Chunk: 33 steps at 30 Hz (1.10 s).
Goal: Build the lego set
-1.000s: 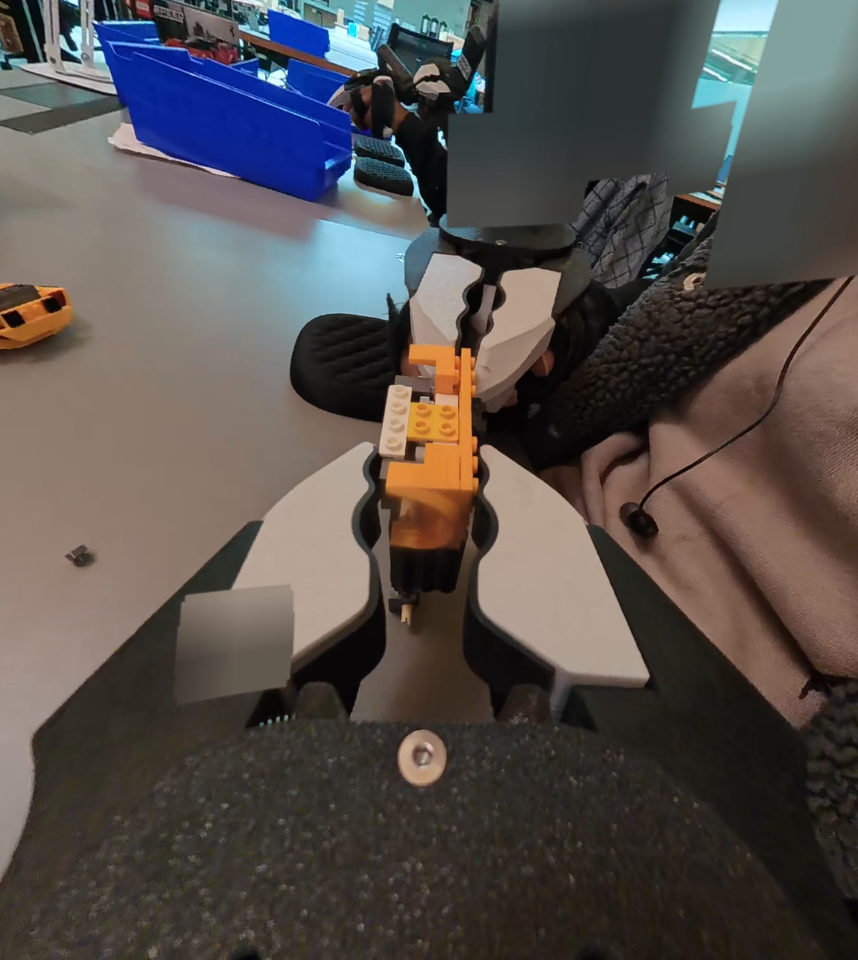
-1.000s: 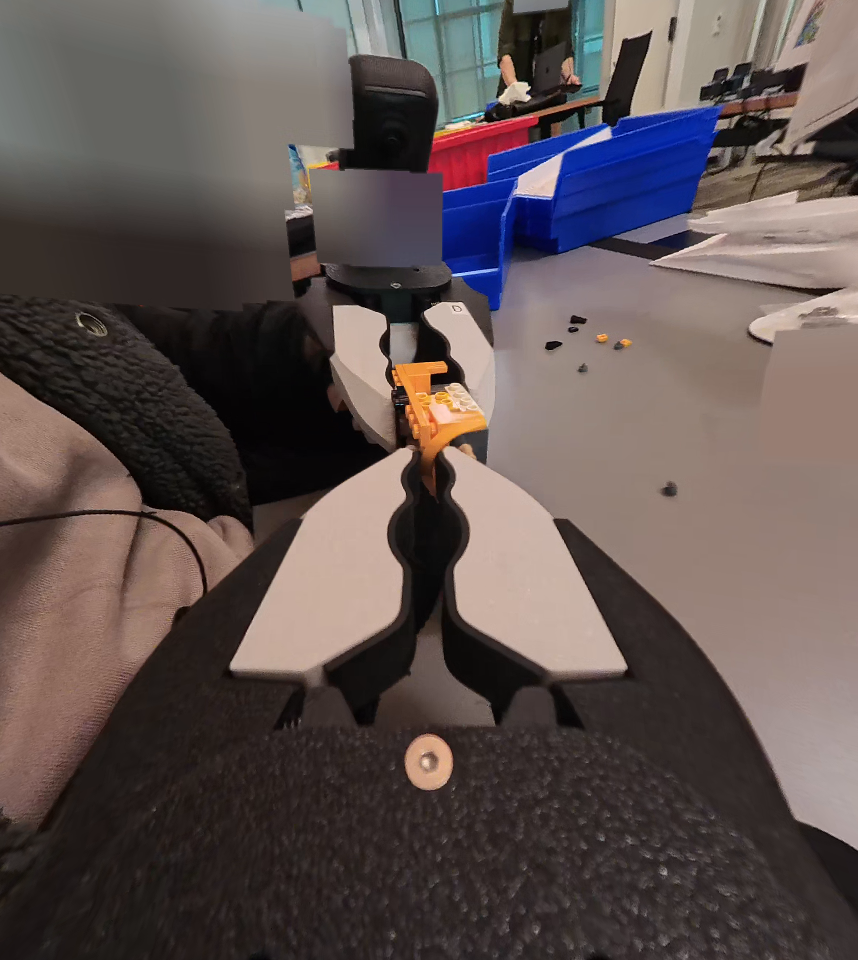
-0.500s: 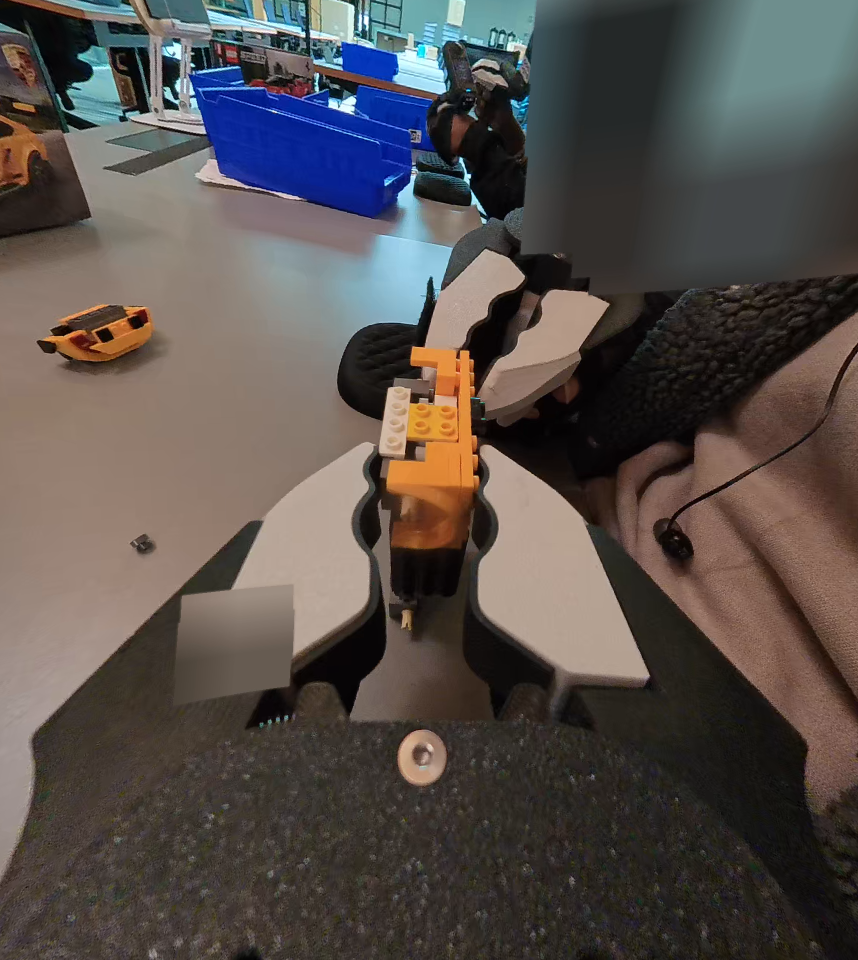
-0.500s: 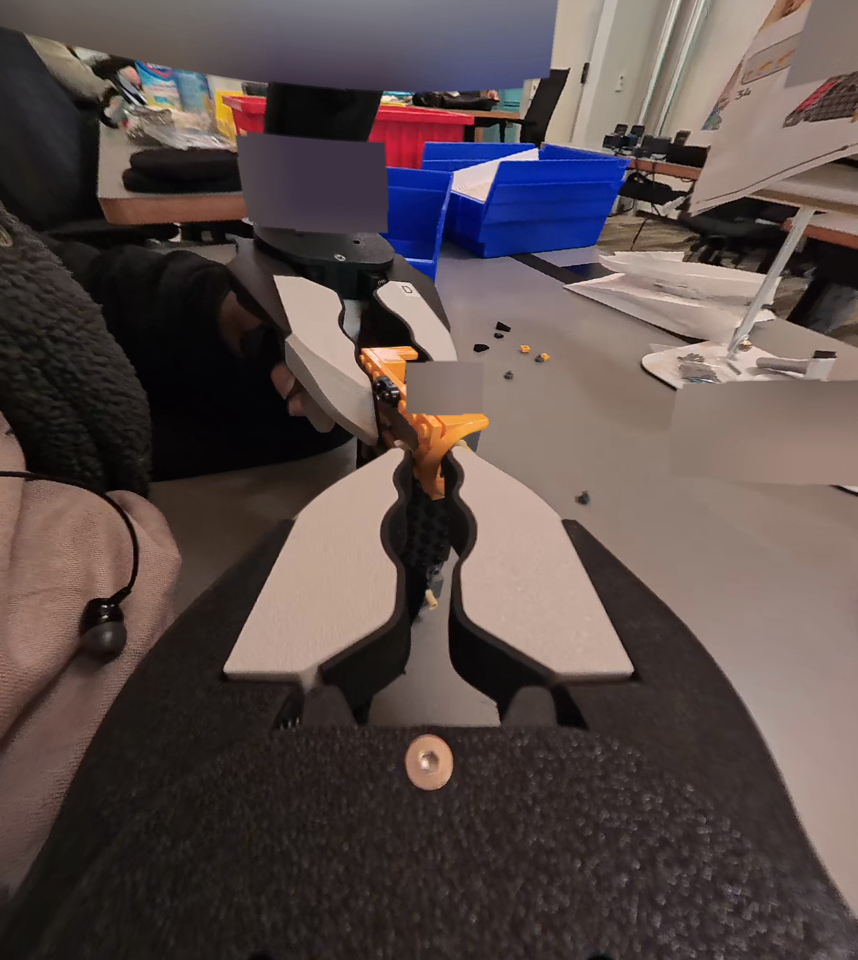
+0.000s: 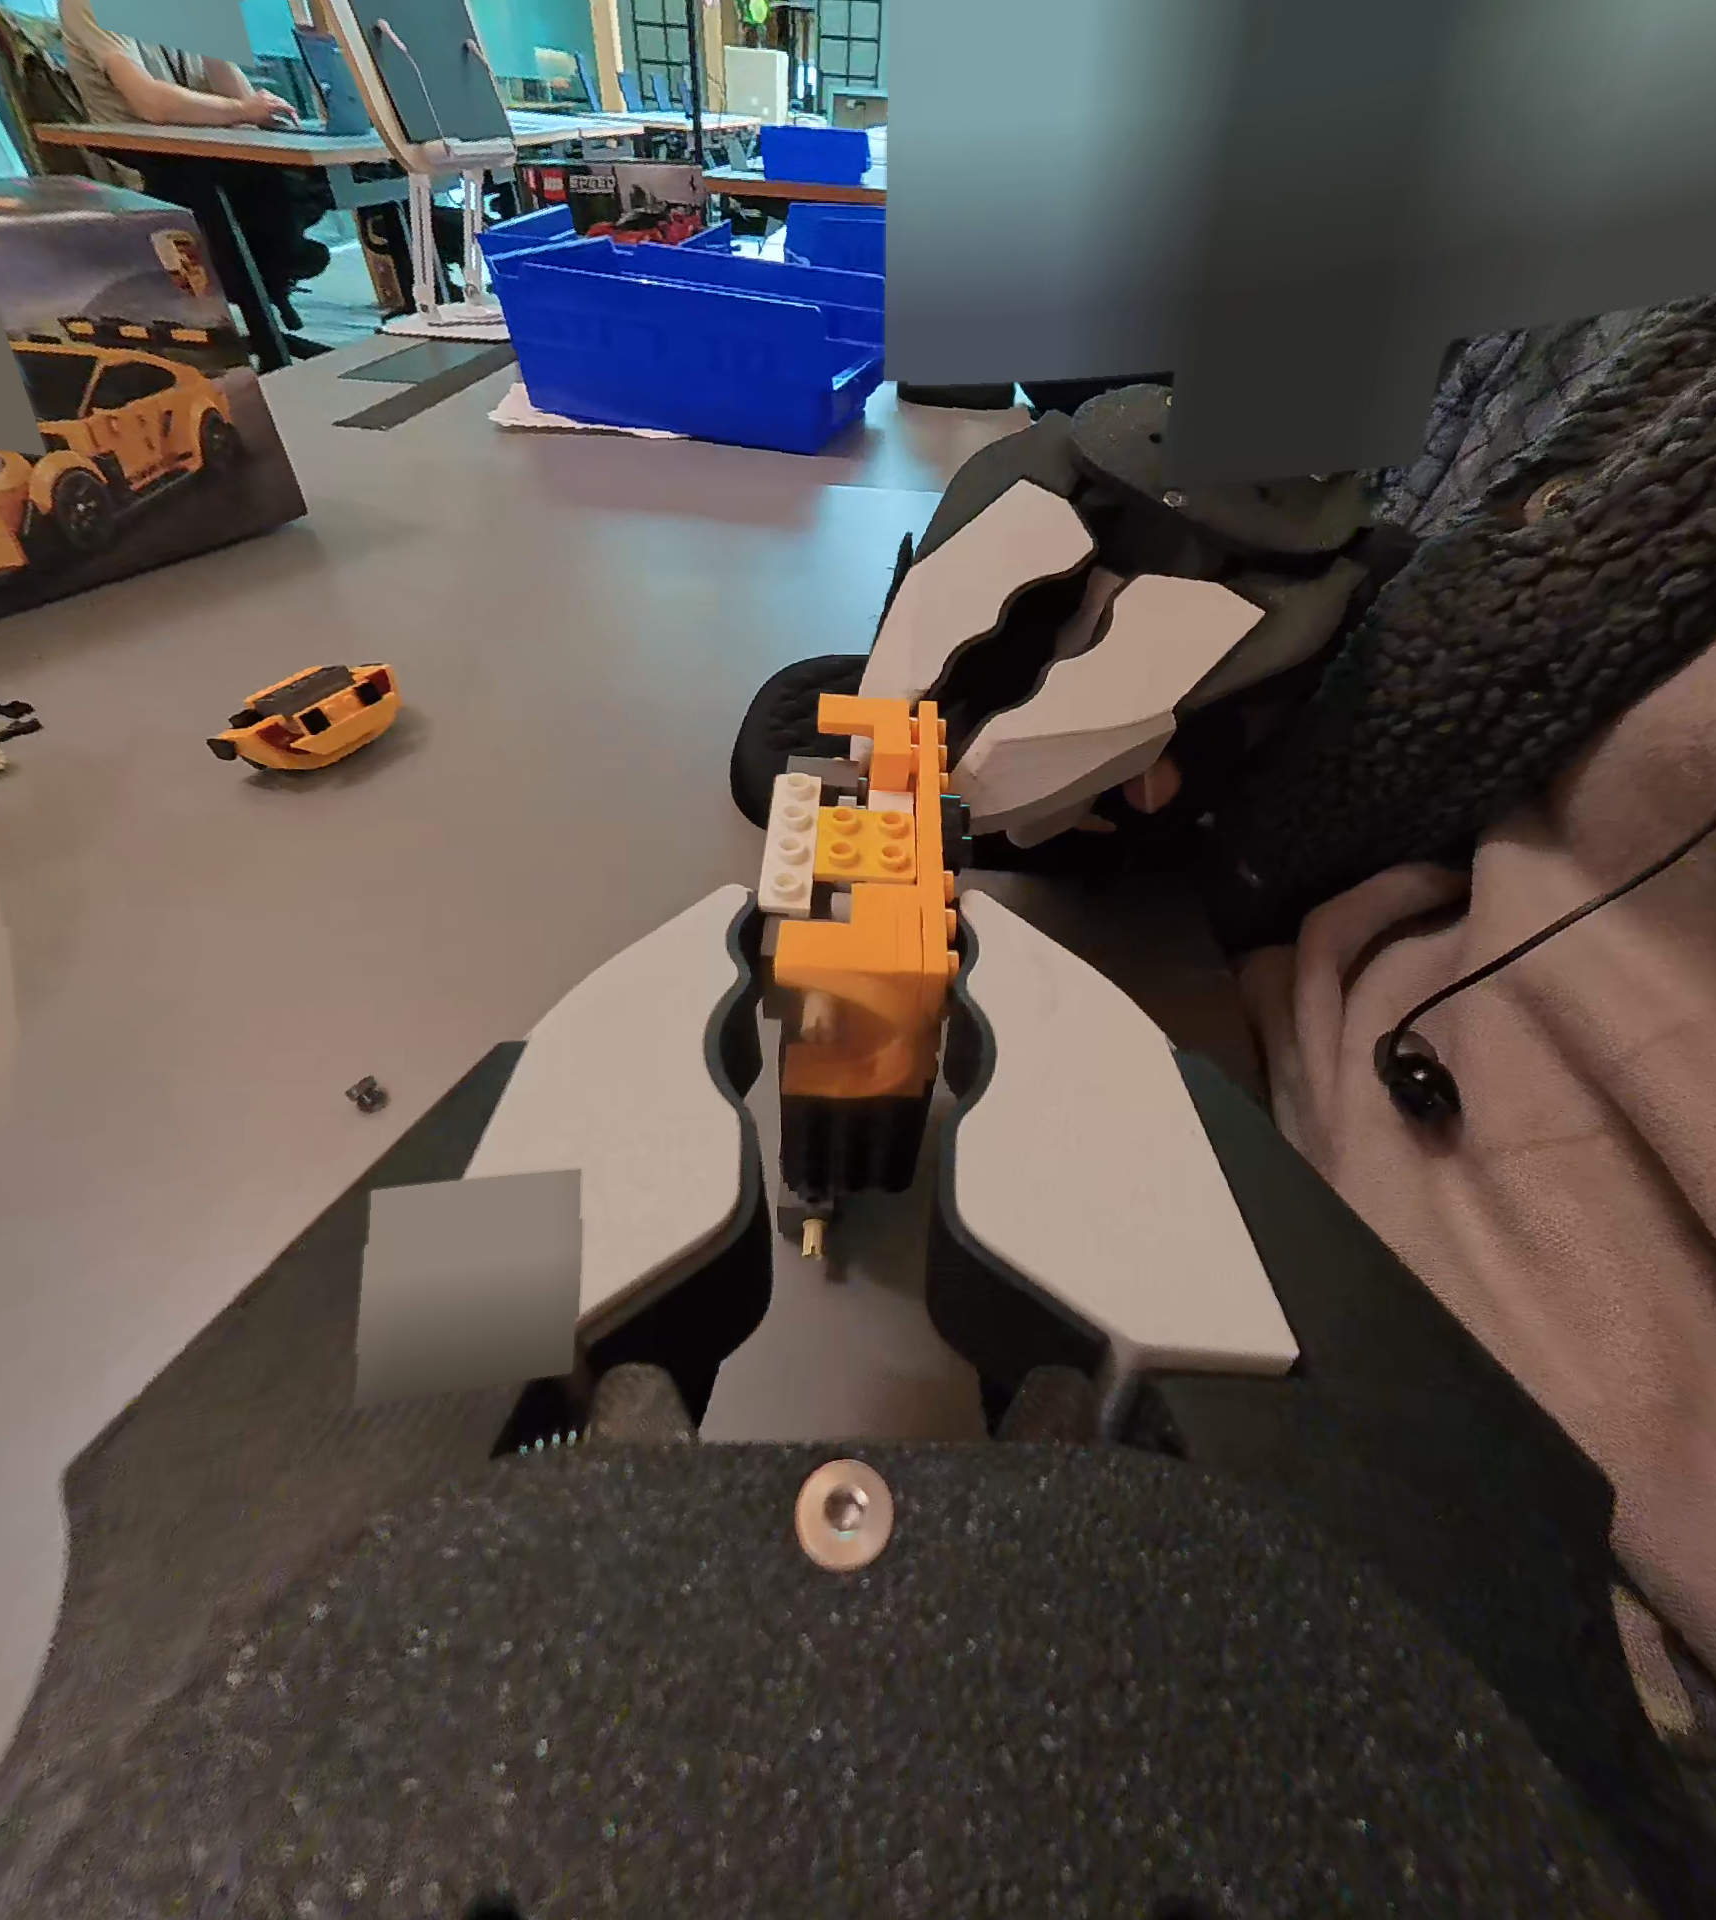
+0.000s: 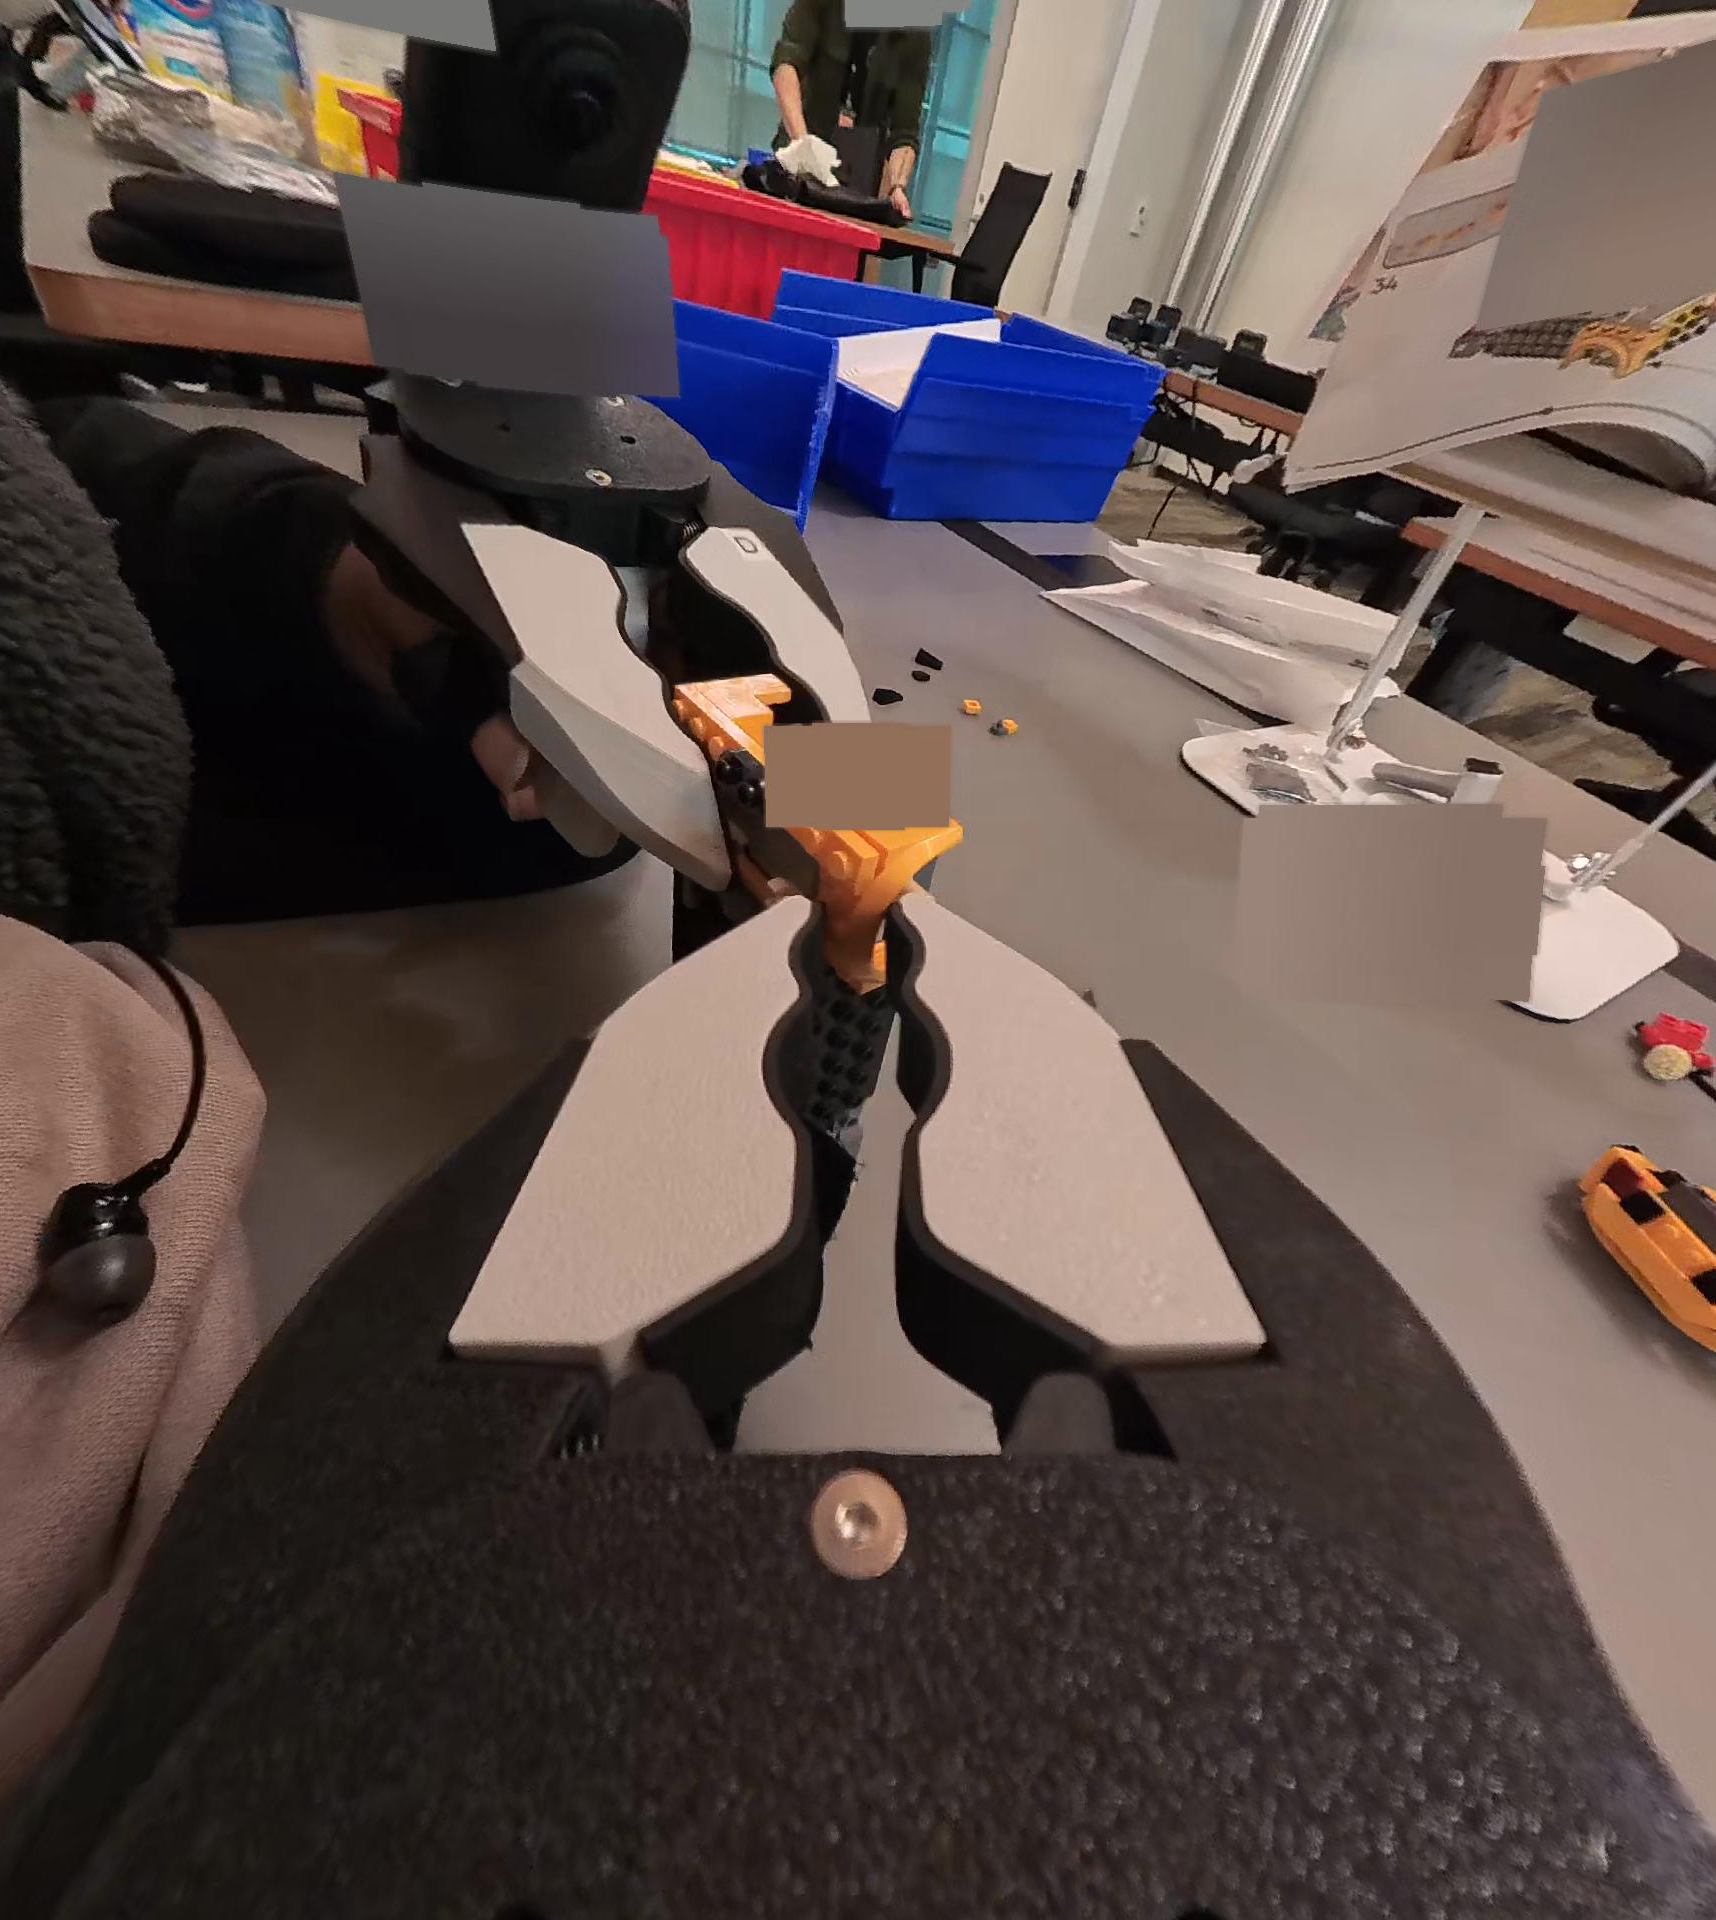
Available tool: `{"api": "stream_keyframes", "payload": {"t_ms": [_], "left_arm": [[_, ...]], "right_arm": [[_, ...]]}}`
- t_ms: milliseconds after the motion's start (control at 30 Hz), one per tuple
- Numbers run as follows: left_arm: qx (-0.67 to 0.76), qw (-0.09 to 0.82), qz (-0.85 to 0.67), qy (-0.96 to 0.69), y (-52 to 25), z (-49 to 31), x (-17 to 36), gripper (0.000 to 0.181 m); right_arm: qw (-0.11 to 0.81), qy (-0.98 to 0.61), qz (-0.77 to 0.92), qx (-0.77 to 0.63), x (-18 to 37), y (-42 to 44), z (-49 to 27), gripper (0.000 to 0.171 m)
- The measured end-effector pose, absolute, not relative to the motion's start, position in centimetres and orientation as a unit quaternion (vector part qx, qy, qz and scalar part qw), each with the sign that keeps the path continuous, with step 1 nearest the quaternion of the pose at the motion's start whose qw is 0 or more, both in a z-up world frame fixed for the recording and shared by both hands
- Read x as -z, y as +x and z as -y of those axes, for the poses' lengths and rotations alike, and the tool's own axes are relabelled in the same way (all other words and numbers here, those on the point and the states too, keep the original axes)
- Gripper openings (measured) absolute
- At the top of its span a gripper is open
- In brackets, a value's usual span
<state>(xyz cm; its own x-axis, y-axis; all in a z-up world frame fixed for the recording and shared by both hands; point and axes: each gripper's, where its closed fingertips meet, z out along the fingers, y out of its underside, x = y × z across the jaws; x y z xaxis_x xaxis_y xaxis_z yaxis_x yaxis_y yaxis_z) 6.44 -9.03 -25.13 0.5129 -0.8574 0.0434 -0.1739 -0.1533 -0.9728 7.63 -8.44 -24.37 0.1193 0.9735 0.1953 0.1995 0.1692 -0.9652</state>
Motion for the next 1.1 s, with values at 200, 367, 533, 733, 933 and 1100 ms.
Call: {"api": "stream_keyframes", "payload": {"t_ms": [200, 367, 533, 733, 933, 1100], "left_arm": [[0.294, 0.552, -0.373, -0.685, 6.4, 9.0, 25.0, 0.032], [0.298, 0.555, -0.382, -0.676, 6.6, 9.4, 24.9, 0.032], [0.327, 0.555, -0.406, -0.649, 7.0, 10.4, 24.5, 0.032], [0.338, 0.558, -0.440, -0.616, 7.5, 11.8, 24.2, 0.032], [0.335, 0.567, -0.455, -0.599, 7.7, 12.3, 23.9, 0.031], [0.329, 0.570, -0.457, -0.598, 7.7, 12.4, 23.8, 0.031]], "right_arm": [[0.537, -0.533, 0.548, -0.355, 24.5, 7.5, 8.3, 0.012], [0.530, -0.540, 0.541, -0.366, 24.5, 7.5, 8.1, 0.026], [0.482, -0.530, 0.551, -0.429, 24.2, 7.6, 8.7, 0.036], [0.438, -0.477, 0.604, -0.466, 23.8, 7.7, 11.1, 0.024], [0.451, -0.462, 0.605, -0.466, 23.5, 7.9, 11.6, 0.024], [0.468, -0.463, 0.598, -0.456, 23.4, 7.9, 11.7, 0.023]]}}
